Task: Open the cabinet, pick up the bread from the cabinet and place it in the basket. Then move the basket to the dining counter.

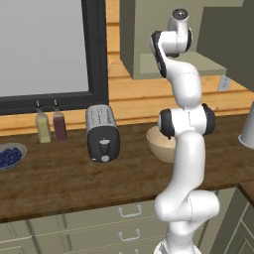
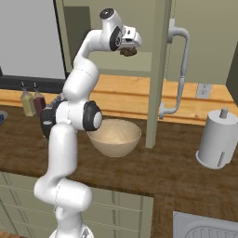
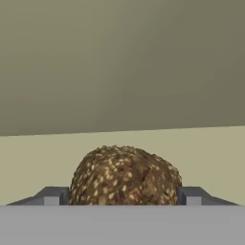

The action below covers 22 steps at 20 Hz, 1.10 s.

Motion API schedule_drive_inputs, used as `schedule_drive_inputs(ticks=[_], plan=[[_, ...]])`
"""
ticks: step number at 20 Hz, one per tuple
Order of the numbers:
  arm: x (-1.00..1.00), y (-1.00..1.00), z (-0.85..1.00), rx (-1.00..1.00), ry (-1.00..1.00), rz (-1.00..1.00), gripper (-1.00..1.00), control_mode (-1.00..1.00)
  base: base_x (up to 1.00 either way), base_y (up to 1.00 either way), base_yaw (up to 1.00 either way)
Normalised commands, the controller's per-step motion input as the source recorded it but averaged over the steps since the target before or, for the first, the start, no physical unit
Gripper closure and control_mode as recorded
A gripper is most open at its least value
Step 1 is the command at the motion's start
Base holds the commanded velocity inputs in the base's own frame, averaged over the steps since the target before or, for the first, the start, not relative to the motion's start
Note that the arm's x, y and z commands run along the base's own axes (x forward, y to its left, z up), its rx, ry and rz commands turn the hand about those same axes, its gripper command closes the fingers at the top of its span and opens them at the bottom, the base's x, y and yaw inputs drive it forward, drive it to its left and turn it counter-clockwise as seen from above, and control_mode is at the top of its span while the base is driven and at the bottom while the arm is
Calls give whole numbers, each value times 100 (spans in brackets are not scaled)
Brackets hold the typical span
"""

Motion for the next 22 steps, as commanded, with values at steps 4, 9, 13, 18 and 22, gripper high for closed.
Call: schedule_drive_inputs(ticks=[4, 9, 13, 18, 22], plan=[[-6, 6, -8, -20, -14, 0, 100, -100, 0, 0, 0], [0, 0, -10, -14, -13, 0, 100, -100, 0, 0, 0], [0, 0, 0, 0, -20, 0, 100, -100, 0, 0, 0], [-2, 0, 0, 0, -9, 0, 100, -100, 0, 0, 0], [-76, 0, 6, 0, -5, 0, 100, -100, 0, 0, 0]])
